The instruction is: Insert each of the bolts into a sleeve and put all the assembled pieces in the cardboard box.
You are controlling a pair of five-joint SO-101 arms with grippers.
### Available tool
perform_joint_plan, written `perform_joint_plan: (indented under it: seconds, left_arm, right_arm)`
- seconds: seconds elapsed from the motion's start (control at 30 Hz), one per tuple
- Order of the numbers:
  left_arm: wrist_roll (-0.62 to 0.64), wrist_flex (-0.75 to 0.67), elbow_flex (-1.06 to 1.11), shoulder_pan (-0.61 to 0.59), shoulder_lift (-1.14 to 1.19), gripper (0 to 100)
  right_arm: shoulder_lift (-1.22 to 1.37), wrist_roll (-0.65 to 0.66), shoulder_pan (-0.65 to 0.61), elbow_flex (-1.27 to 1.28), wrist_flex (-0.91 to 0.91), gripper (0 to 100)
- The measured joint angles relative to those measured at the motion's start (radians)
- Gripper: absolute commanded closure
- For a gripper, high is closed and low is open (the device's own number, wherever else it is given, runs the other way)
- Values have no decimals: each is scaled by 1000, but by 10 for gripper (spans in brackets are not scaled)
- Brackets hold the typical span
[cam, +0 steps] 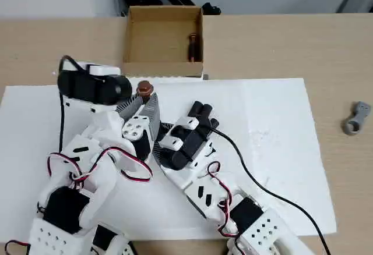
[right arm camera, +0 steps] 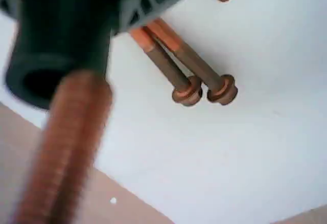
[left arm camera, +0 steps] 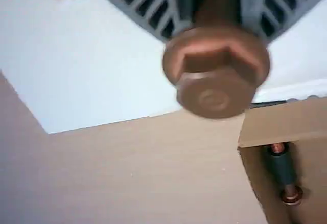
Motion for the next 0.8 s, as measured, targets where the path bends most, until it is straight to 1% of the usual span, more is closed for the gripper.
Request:
perform_joint_plan:
  seconds: [0.2, 0.33, 0.67, 0.8]
  left_arm:
    - [-37, -78, 72, -2, -12, 994]
    - [-35, -124, 81, -2, -2, 994]
    - [0, -135, 87, 0, 0, 994]
    - [3, -137, 126, 0, 0, 994]
  right_arm:
    - [2, 0, -2, 3, 2, 994]
    - [2, 0, -2, 2, 2, 994]
    - [0, 0, 0, 0, 2, 994]
    - [2, 0, -2, 2, 2, 994]
